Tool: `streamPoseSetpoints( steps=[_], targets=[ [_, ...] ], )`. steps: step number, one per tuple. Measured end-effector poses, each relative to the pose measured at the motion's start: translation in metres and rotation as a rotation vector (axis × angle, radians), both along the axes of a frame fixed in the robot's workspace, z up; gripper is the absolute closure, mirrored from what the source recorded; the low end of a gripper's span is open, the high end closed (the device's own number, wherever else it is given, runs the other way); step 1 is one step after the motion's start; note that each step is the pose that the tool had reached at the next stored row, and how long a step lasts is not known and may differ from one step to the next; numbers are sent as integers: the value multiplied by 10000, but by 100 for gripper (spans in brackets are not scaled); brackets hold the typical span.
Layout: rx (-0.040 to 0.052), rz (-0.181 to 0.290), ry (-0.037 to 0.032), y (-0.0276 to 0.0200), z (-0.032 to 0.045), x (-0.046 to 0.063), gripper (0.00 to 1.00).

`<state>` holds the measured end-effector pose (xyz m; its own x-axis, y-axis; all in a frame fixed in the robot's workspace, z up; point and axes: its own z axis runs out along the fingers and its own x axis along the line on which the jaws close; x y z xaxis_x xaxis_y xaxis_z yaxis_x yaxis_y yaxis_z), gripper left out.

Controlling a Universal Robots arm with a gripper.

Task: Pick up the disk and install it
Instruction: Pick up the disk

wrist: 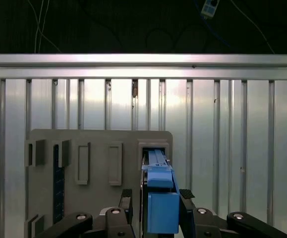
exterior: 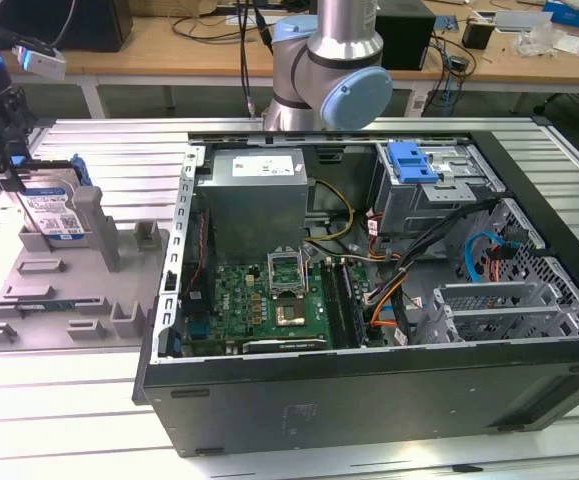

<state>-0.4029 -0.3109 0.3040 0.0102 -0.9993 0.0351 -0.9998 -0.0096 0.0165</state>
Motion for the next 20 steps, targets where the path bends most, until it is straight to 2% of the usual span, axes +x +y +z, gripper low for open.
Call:
streamPoseSetpoints(
  steps=[10, 20],
  targets=[
    [2, 0, 0, 0, -26, 1, 52],
    [2, 1, -1, 25, -41, -14, 52]
  ],
)
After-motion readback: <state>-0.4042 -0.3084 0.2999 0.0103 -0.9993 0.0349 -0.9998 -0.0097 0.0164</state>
